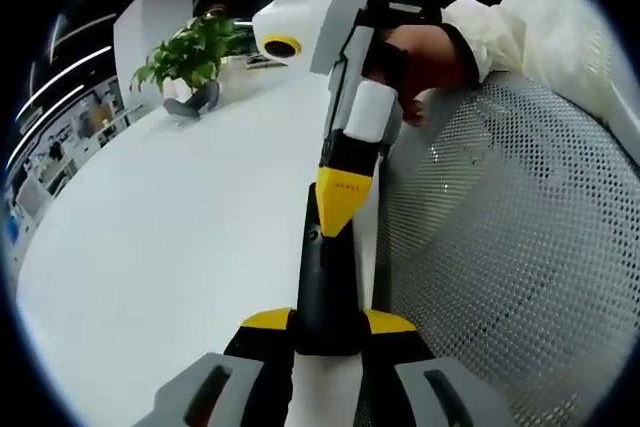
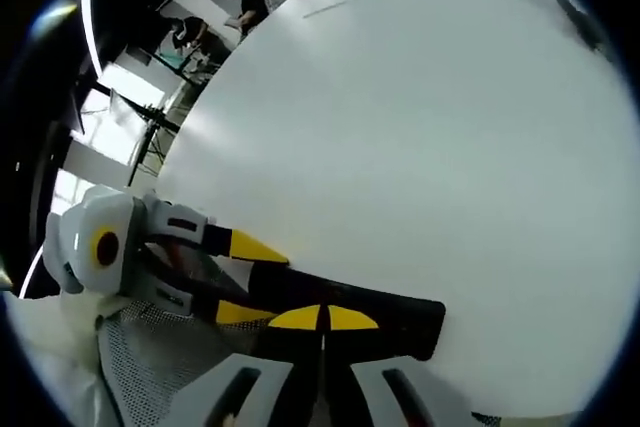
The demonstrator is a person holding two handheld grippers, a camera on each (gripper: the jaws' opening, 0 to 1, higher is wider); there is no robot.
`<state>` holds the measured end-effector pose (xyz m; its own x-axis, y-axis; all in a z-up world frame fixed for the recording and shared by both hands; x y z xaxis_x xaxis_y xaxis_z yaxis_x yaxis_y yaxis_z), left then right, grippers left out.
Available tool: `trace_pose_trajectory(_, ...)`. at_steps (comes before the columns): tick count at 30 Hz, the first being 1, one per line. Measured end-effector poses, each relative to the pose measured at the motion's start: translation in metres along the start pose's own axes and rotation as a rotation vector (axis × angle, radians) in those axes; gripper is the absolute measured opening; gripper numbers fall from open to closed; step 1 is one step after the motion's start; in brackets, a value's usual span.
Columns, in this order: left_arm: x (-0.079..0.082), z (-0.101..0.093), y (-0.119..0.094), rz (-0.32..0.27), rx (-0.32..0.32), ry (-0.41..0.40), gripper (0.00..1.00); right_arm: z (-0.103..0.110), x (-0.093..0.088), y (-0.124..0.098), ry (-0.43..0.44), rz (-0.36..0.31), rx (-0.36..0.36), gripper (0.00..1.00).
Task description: Press the specified remote control buttons in sequence, fully releasing each button before pressing the next.
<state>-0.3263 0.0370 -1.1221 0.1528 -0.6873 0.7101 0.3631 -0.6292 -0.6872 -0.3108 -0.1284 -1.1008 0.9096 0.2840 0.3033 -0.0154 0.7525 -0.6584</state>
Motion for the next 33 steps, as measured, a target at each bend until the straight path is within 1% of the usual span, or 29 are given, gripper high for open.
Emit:
trace_pose_trajectory(4,0.001,-0.002,0.000,0.000,0.007,-0.007,0.26,0.003,0.000,0.002,-0.027,0.002,-0.031,0.00)
trace_pose_trajectory(7,0.001,-0.002,0.001,-0.009,0.003,-0.005,0.26,0.006,0.002,0.003,-0.088,0.041,-0.065,0.00)
trace_pose_trajectory(11,0.002,-0.001,0.001,-0.001,0.004,0.000,0.26,0.009,0.000,0.004,-0.106,0.033,-0.087,0.00)
trace_pose_trajectory(15,0.001,-0.001,0.000,0.004,0.005,0.002,0.26,0.012,0.000,0.005,-0.159,0.049,-0.113,0.00)
trace_pose_trajectory(17,0.002,0.001,-0.002,0.016,0.016,-0.012,0.27,0.012,-0.001,0.005,-0.162,0.047,-0.115,0.00)
trace_pose_trajectory(22,0.002,-0.001,-0.003,0.007,0.008,0.002,0.25,0.009,0.001,0.004,-0.163,0.050,-0.104,0.00)
trace_pose_trajectory(25,0.001,-0.001,-0.004,0.010,0.011,-0.012,0.25,0.010,-0.001,0.004,-0.194,0.052,-0.096,0.00)
trace_pose_trajectory(29,0.001,-0.002,-0.005,0.011,0.015,-0.017,0.25,0.010,0.000,0.005,-0.190,0.059,-0.101,0.00)
trace_pose_trajectory(33,0.001,-0.003,-0.006,0.014,0.015,-0.012,0.24,0.008,0.001,0.003,-0.168,0.047,-0.089,0.00)
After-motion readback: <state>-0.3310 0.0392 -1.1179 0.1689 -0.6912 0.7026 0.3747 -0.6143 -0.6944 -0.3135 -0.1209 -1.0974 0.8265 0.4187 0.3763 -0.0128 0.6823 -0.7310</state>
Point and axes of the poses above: the point that each gripper's makers call its tool centre point, and the gripper's own axes: y roughly forward along the fingers, z roughly to its left, x roughly out of its top, the point moved 10 cm from there along -y, roughly backward along the fingers, and after that the axes turned 13 degrees about x, right-handed, at the moved point
